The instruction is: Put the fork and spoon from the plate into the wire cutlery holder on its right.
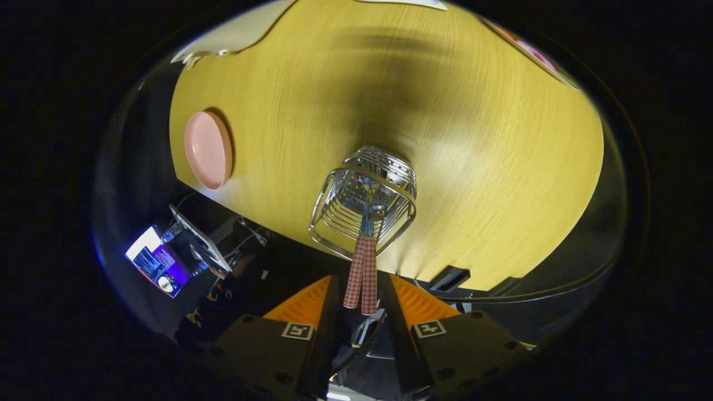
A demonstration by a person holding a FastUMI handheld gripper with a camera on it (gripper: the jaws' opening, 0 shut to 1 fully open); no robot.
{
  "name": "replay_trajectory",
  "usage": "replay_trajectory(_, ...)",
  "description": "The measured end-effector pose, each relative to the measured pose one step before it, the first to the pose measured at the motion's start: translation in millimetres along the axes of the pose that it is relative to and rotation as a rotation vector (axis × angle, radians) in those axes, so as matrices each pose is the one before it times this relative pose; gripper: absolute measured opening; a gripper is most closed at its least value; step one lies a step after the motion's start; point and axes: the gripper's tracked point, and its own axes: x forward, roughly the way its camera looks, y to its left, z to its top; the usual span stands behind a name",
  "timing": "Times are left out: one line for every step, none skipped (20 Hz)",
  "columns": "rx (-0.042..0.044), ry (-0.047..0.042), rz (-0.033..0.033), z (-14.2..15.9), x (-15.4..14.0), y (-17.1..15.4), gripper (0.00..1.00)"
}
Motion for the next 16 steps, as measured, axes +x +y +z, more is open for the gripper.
replay_trajectory(0.00451, -0.07540, 0.01073, 4.53, -6.19, 4.67, 0.57)
replay_trajectory(-0.00296, -0.07717, 0.00706, 2.03, -5.34, 3.13, 0.60)
replay_trajectory(-0.00220, -0.07810, 0.00751, -2.30, -2.39, 2.65, 0.62)
replay_trajectory(0.00079, -0.07740, 0.00873, 1.60, -5.42, 5.11, 0.74)
replay_trajectory(0.00530, -0.07502, 0.00333, 2.97, -6.76, 6.29, 0.83)
replay_trajectory(0.01090, -0.06966, -0.00096, 0.11, -6.31, 3.08, 0.94)
replay_trajectory(0.01425, -0.06674, 0.00026, 2.06, -6.71, 5.47, 0.94)
replay_trajectory(0.01651, -0.07453, 0.00439, 2.74, -8.56, 4.75, 0.94)
replay_trajectory(0.01428, -0.06652, 0.01035, 2.28, -8.28, 5.31, 0.94)
replay_trajectory(0.01559, -0.07270, 0.01738, 5.88, -8.36, 6.37, 0.94)
replay_trajectory(0.00971, -0.07282, 0.01079, 5.59, -7.24, 4.31, 0.95)
replay_trajectory(0.00444, -0.07926, 0.00931, 9.95, -7.54, 3.44, 0.99)
replay_trajectory(-0.01825, -0.07117, -0.00737, 7.26, -5.45, -1.16, 0.99)
replay_trajectory(-0.03489, -0.07167, -0.00873, 8.80, -7.02, -2.70, 0.99)
replay_trajectory(-0.03758, -0.07116, -0.01005, 9.82, -7.91, -3.47, 0.99)
replay_trajectory(-0.03167, -0.06750, -0.00419, 10.77, -7.04, -0.26, 0.99)
